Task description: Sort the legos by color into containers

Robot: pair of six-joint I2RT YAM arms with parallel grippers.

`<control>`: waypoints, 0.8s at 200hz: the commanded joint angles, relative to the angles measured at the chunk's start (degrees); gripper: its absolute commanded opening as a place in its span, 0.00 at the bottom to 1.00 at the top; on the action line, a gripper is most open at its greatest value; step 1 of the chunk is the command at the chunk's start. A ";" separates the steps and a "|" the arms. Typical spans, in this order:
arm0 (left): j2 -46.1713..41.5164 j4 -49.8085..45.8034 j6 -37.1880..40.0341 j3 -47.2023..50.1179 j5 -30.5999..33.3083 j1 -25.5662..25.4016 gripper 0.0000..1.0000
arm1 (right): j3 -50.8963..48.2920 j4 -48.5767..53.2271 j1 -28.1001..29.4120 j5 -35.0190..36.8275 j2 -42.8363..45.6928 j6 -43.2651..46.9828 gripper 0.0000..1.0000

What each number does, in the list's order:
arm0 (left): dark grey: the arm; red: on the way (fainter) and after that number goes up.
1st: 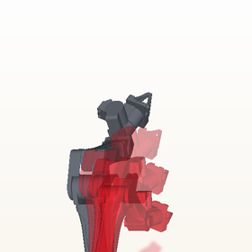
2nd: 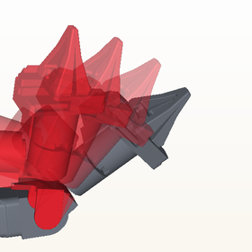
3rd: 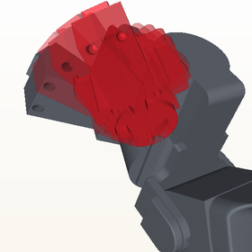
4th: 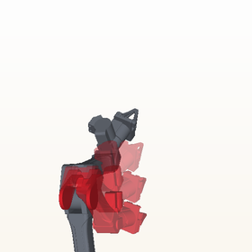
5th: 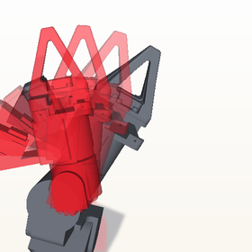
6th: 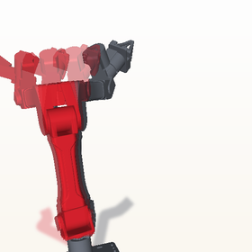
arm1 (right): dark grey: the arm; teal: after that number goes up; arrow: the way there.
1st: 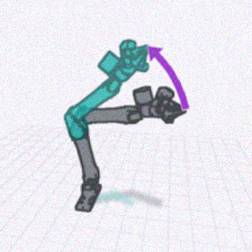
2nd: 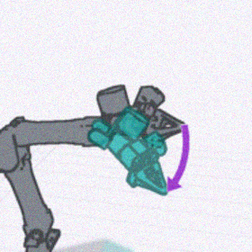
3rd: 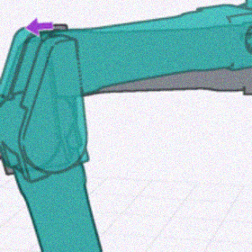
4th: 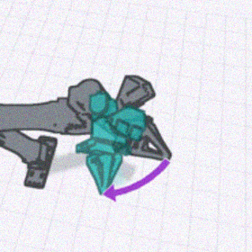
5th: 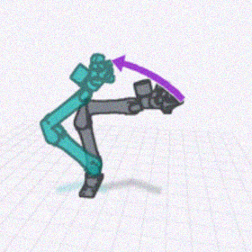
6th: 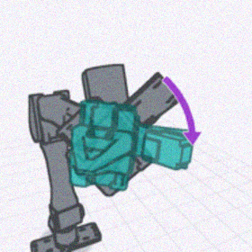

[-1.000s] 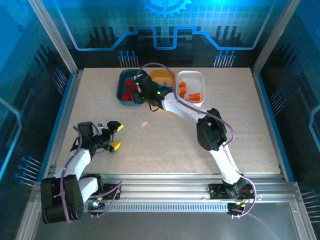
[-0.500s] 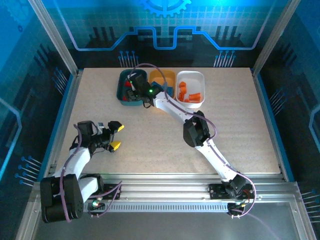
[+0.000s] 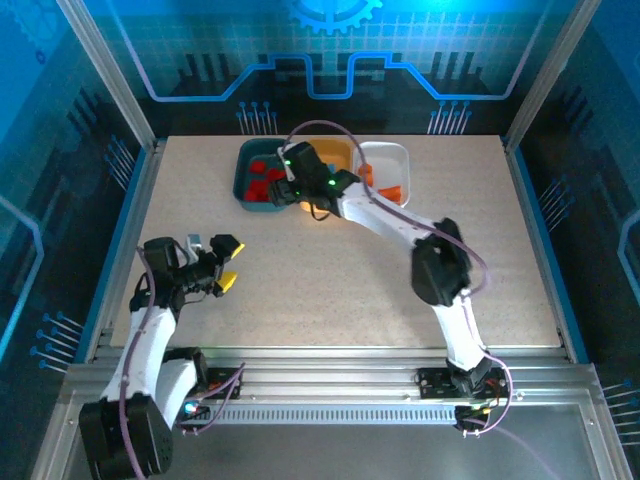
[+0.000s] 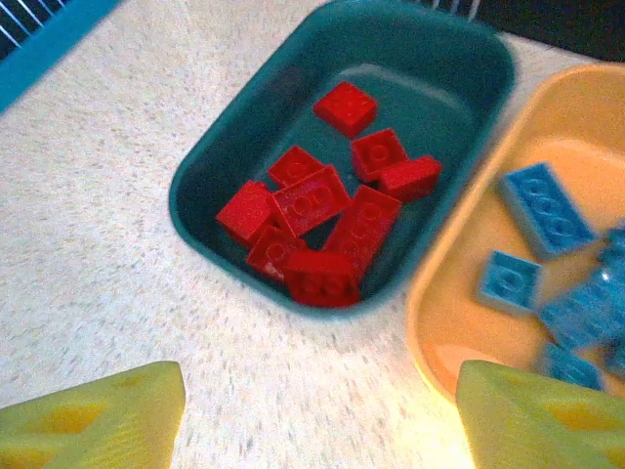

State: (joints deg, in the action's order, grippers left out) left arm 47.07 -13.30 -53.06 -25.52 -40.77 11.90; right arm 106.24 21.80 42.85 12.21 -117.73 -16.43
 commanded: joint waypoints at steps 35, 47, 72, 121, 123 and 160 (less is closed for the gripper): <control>-8.99 -12.27 6.25 -12.70 5.55 0.33 0.99 | -36.41 -12.91 1.25 8.82 40.50 2.15 0.80; -9.19 -13.11 6.29 -17.90 7.87 0.25 0.99 | -42.56 -13.70 1.67 9.24 49.44 2.66 0.84; -8.39 -14.07 8.68 -29.50 13.05 -0.01 0.99 | -49.63 -13.81 2.16 9.96 65.04 -0.10 1.00; 1.43 -17.72 13.20 -41.90 19.33 -10.85 0.99 | -49.71 -4.23 0.15 24.83 68.15 2.08 1.00; 1.51 -17.31 13.52 -41.37 19.92 -11.55 0.99 | -49.34 -3.32 0.07 25.73 67.74 2.12 1.00; 2.45 -16.40 19.98 -31.89 37.26 -17.17 0.99 | -45.85 9.12 -9.03 19.81 63.14 0.85 1.00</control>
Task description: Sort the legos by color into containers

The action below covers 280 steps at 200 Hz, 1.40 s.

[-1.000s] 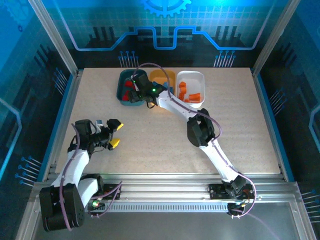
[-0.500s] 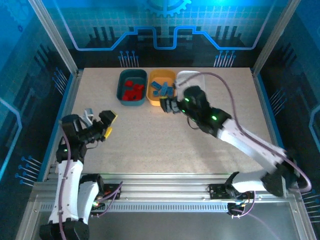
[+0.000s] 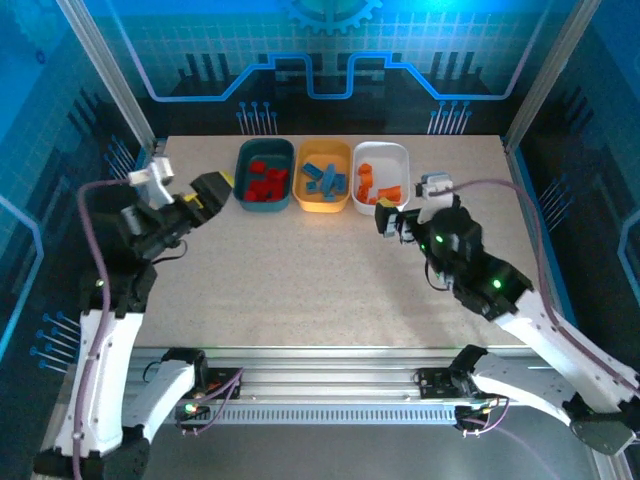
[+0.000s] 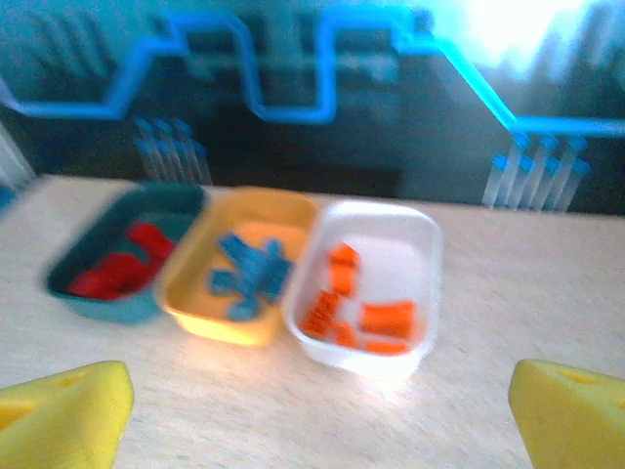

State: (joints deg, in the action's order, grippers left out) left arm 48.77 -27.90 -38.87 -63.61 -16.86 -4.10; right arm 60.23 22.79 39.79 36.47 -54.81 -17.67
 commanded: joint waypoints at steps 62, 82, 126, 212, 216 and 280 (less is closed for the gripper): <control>2.08 12.45 15.17 19.57 33.57 -1.44 0.99 | -30.58 -30.89 -15.64 -20.54 16.51 23.10 1.00; 1.91 32.26 27.90 30.05 26.73 -1.35 0.99 | -33.07 -32.15 -18.70 -19.59 15.14 19.08 1.00; 8.41 66.53 42.32 51.13 23.35 -1.10 0.99 | -40.07 -36.77 -30.82 -28.47 14.86 18.50 1.00; 39.07 88.54 42.66 46.73 20.41 1.09 0.99 | -44.89 -58.83 -36.27 -36.31 -7.22 19.29 1.00; 39.67 87.64 43.18 45.65 19.79 1.11 0.99 | -44.90 -60.28 -36.35 -36.04 -8.88 19.85 1.00; 39.72 80.37 38.96 41.73 25.18 2.87 0.99 | -34.48 -64.51 -37.37 -35.18 -31.47 17.89 1.00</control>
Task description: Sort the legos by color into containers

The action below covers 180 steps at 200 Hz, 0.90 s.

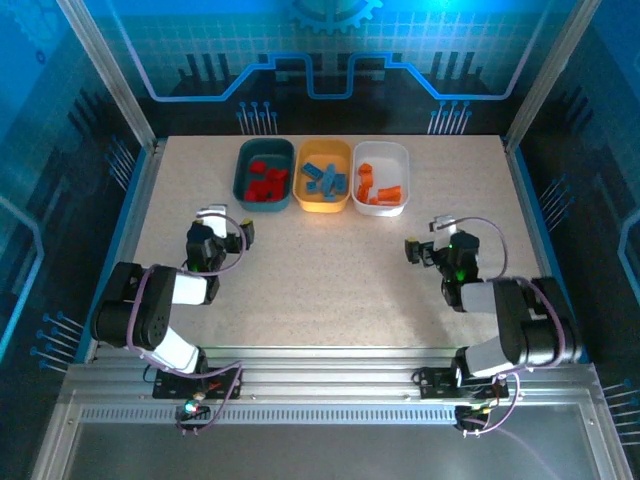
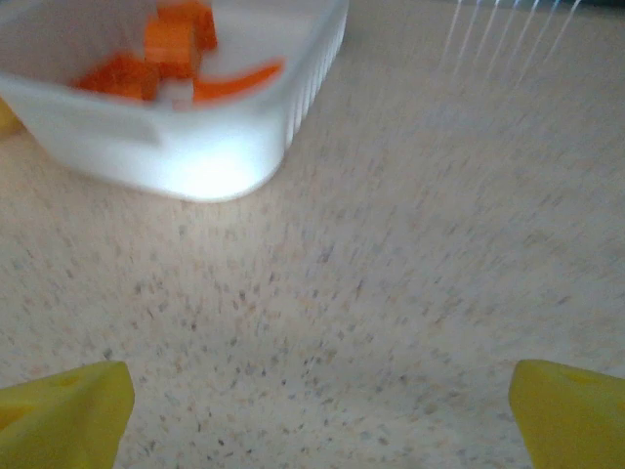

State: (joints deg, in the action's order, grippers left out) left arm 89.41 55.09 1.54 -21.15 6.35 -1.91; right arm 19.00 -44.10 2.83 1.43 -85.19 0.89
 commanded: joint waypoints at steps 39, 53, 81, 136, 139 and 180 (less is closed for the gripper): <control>-0.90 -2.57 -1.28 -0.82 1.82 0.68 0.99 | 5.78 0.88 0.54 1.73 -1.12 -0.48 1.00; -0.90 -2.43 -1.10 -0.65 2.00 0.51 0.99 | 5.85 1.00 0.51 1.71 -1.08 -0.39 1.00; -0.89 -2.45 -1.10 -0.74 2.00 0.51 0.99 | 5.87 1.03 0.56 1.77 -1.12 -0.36 1.00; -0.90 -2.54 -1.19 -0.75 1.82 0.51 0.99 | 5.88 1.03 0.68 1.91 -1.12 -0.39 1.00; -0.90 -2.53 -1.19 -0.75 1.82 0.50 0.99 | 5.87 1.03 0.61 1.88 -1.12 -0.41 1.00; -0.88 -3.76 -1.52 -1.37 -0.75 1.37 0.99 | 5.87 1.03 0.65 1.91 -1.12 -0.36 1.00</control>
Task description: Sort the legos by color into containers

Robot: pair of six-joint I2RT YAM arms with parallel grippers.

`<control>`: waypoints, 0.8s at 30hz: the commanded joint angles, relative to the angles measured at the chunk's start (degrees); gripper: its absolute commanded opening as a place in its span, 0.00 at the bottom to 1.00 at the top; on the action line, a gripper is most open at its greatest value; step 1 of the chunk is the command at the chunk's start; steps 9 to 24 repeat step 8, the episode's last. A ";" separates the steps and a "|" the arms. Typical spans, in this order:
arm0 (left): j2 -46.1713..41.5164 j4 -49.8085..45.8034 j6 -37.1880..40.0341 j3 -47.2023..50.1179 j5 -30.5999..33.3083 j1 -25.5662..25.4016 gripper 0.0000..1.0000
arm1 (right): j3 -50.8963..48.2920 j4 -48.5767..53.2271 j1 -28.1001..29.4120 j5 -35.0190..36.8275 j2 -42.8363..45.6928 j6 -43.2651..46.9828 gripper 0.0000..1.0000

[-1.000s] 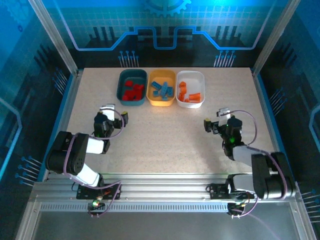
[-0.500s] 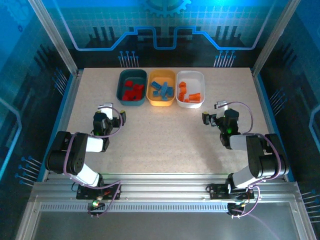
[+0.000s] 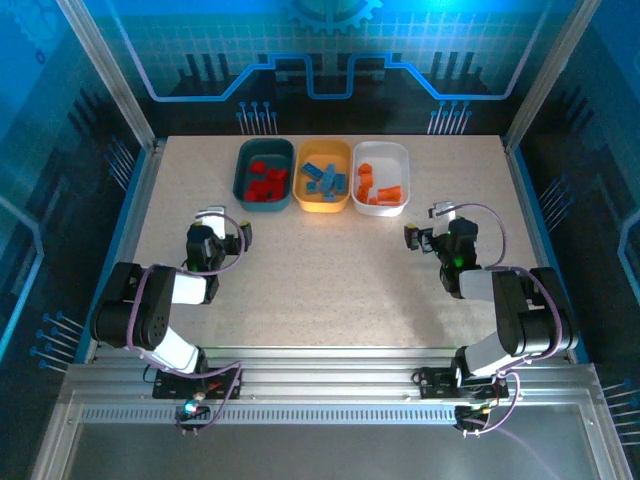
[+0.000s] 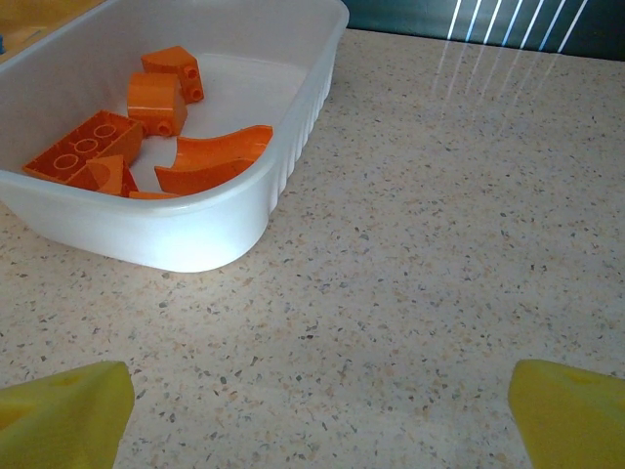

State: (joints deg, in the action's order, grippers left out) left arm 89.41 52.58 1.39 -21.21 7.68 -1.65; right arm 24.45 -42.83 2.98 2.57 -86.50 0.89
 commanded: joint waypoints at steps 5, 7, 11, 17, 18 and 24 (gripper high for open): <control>-0.90 -1.34 -1.65 -1.23 -3.16 1.65 0.99 | 0.45 -0.24 0.45 0.72 0.20 -0.39 1.00; -0.90 -1.05 -1.56 -1.14 -3.21 1.65 0.99 | 0.43 -0.24 0.49 0.75 0.19 -0.36 1.00; -0.91 -0.86 -1.52 -1.00 -3.26 1.65 0.99 | 0.45 -0.24 0.50 0.69 0.19 -0.44 1.00; -0.91 -0.86 -1.52 -1.00 -3.26 1.65 0.99 | 0.45 -0.24 0.50 0.69 0.19 -0.44 1.00; -0.91 -0.86 -1.52 -1.00 -3.26 1.65 0.99 | 0.45 -0.24 0.50 0.69 0.19 -0.44 1.00; -0.91 -0.86 -1.52 -1.00 -3.26 1.65 0.99 | 0.45 -0.24 0.50 0.69 0.19 -0.44 1.00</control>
